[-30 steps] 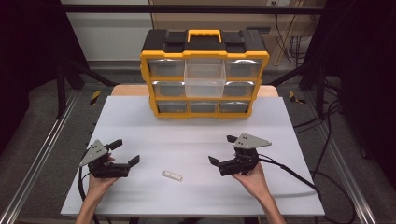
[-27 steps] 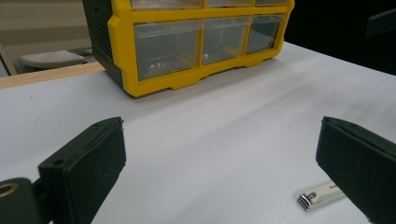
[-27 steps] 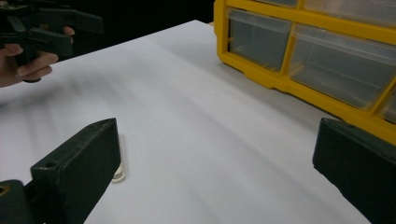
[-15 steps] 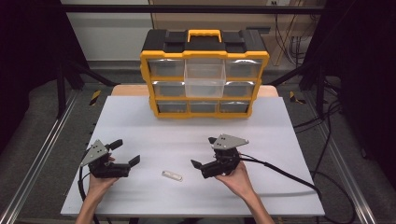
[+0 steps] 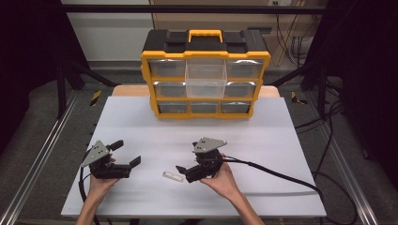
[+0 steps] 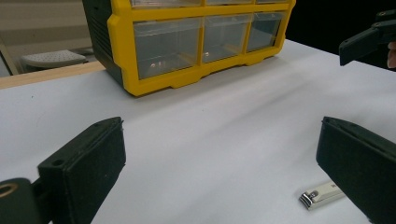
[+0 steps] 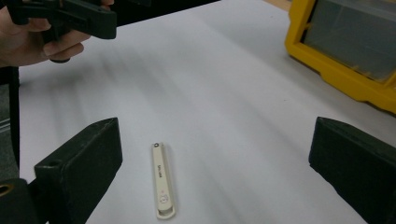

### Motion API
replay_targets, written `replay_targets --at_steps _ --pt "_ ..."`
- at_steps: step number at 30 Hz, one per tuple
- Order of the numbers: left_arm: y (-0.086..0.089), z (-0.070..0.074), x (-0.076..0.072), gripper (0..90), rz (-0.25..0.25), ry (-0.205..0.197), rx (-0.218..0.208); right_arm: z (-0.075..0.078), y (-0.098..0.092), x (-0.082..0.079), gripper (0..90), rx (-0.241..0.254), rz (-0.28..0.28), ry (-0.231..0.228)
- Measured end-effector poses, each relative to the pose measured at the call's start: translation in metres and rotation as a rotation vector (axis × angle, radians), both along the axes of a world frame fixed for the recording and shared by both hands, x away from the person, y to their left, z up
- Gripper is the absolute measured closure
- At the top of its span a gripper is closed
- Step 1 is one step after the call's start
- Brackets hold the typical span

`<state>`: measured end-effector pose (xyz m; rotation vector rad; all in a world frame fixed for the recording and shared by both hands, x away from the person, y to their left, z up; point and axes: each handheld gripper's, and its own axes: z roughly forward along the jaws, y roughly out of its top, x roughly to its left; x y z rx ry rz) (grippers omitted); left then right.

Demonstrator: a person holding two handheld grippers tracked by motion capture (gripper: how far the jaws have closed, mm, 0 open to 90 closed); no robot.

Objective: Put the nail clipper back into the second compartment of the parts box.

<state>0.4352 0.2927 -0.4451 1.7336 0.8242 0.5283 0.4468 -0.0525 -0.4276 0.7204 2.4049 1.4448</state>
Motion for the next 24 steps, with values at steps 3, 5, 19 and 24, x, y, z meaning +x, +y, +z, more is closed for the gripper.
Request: replay_targets --at_steps 3,5,19,24 --pt "0.000 0.000 0.000 1.4 0.002 0.000 0.001 -0.002 0.009 0.000 3.8 -0.016 0.017 0.003" --pt "0.000 0.000 0.000 1.4 0.002 0.000 0.001 -0.005 0.017 0.000 4.1 -0.034 0.033 0.011" --pt "0.000 0.000 0.001 1.4 0.006 0.007 0.000 -0.026 0.045 0.003 8.3 -0.093 0.091 0.072" --pt "0.000 -0.001 0.001 1.5 0.007 0.009 0.001 -0.035 0.053 0.004 11.3 -0.130 0.101 0.090"
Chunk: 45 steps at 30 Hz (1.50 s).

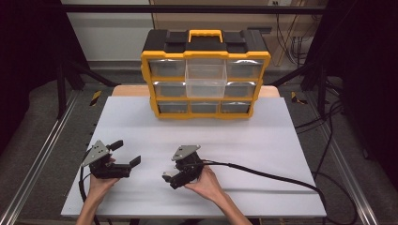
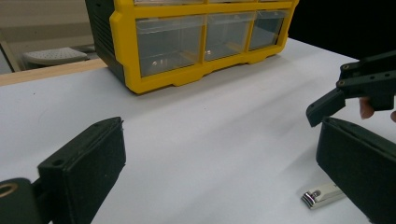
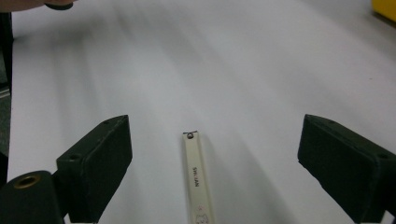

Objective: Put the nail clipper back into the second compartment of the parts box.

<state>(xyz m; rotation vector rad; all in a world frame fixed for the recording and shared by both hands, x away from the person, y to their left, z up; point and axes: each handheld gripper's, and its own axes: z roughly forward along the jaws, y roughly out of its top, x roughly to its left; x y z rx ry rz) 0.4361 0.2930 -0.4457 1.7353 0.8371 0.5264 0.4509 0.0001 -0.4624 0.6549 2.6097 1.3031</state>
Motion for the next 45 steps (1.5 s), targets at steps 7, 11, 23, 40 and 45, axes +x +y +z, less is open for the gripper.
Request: replay_targets --at_steps 7,11,23,40,45 --pt "0.000 0.000 0.000 1.5 0.003 0.000 -0.001 -0.010 0.008 0.002 20.5 -0.029 0.009 0.028" --pt "0.000 0.000 0.000 1.5 0.003 0.001 -0.002 -0.015 0.010 0.003 29.3 -0.046 0.034 0.044" --pt "0.000 0.000 0.000 1.7 0.005 0.001 0.001 -0.020 0.010 0.002 56.3 -0.081 0.058 0.066" --pt "0.000 0.000 0.000 2.0 0.006 0.002 0.003 -0.023 0.010 0.000 73.5 -0.108 0.086 0.050" --pt "0.001 0.000 0.000 2.1 0.007 0.001 0.003 -0.024 0.010 0.000 76.3 -0.112 0.081 0.044"
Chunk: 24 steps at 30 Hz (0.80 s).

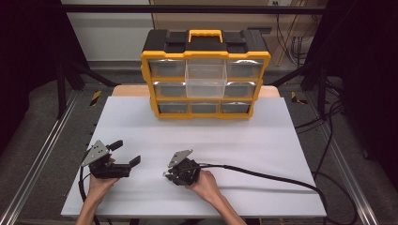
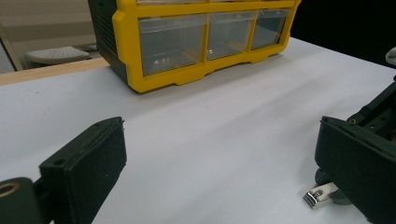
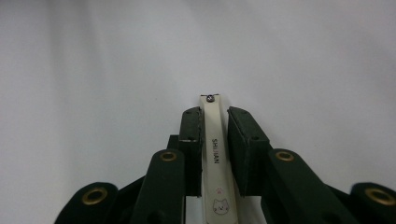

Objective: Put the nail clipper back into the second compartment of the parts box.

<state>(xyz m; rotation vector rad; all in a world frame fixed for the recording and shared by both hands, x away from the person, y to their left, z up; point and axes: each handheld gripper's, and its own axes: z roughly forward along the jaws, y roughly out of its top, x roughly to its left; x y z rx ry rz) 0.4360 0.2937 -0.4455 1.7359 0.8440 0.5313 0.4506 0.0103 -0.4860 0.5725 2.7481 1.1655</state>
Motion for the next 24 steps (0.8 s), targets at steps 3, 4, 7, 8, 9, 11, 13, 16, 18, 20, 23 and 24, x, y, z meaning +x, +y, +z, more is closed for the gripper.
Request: replay_targets --at_steps 3,4,7,8,9,11,13,16,18,20,23,24 --pt "0.0000 0.0001 -0.0001 2.1 0.000 -0.001 0.001 0.0000 -0.0002 0.0007 76.9 0.000 0.005 -0.001" --pt "-0.0001 0.0001 -0.0001 2.1 0.000 -0.001 0.002 -0.0001 -0.0003 0.0011 77.0 0.000 0.008 -0.002" --pt "-0.0001 0.0000 0.0000 2.2 0.000 -0.001 0.002 0.0002 -0.0004 0.0021 77.4 0.004 0.011 0.008" --pt "0.0000 0.0000 0.0000 2.2 0.000 0.000 0.001 0.0001 -0.0006 0.0023 77.4 0.004 0.013 0.008" --pt "0.0001 0.0001 0.0000 2.2 0.001 -0.001 0.001 0.0002 -0.0006 0.0023 77.5 0.004 0.013 0.008" --pt "0.0003 0.0002 -0.0001 2.2 0.002 -0.002 0.001 0.0002 -0.0005 0.0023 77.6 0.004 0.014 0.007" --pt "0.0003 0.0003 -0.0002 2.2 0.003 -0.003 0.001 0.0003 -0.0006 0.0023 77.7 0.004 0.012 0.007" --pt "0.0001 0.0002 -0.0002 2.2 0.002 -0.002 0.002 0.0007 -0.0008 0.0030 77.7 0.004 0.013 0.012" --pt "0.0001 0.0001 -0.0001 2.2 0.001 -0.001 0.002 0.0017 -0.0013 0.0034 77.7 0.000 0.010 0.017" --pt "0.0003 0.0002 -0.0001 2.2 0.002 -0.001 0.002 0.0033 -0.0022 0.0046 77.8 -0.002 0.013 0.018" --pt "0.0005 0.0003 -0.0002 2.2 0.003 -0.001 0.002 0.0078 -0.0033 0.0047 77.8 0.015 0.009 0.026" --pt "0.0005 0.0002 -0.0001 2.2 0.003 -0.001 0.002 0.0094 -0.0039 0.0052 77.8 0.017 0.012 0.025"
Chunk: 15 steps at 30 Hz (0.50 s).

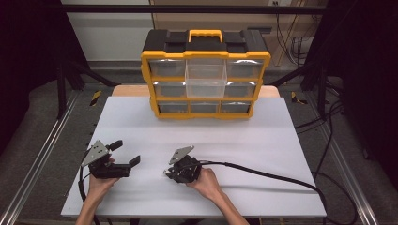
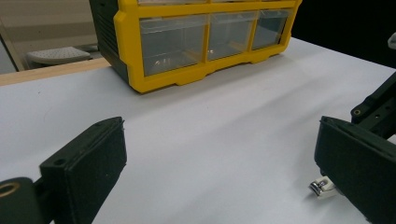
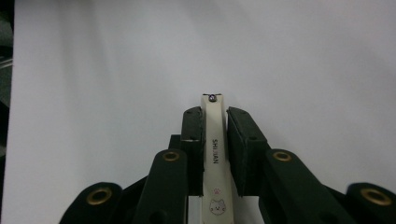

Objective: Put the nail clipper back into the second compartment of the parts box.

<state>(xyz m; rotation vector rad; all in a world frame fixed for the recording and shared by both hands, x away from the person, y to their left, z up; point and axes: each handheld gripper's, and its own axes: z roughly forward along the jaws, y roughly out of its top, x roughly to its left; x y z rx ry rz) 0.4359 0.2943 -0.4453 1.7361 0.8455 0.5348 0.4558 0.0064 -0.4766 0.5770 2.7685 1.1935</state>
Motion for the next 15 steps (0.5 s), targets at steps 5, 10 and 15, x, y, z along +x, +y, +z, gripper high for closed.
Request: replay_targets --at_steps 5,10,15 --pt "0.000 0.000 0.000 2.3 0.000 0.001 0.000 0.009 -0.003 0.000 77.8 0.010 -0.004 0.005" --pt "0.000 0.000 0.000 2.3 0.001 0.002 0.001 0.018 -0.007 0.000 77.8 0.022 0.000 0.004" --pt "0.000 0.000 0.000 2.3 0.002 0.001 -0.001 0.027 -0.010 0.000 77.8 0.026 -0.001 0.003"
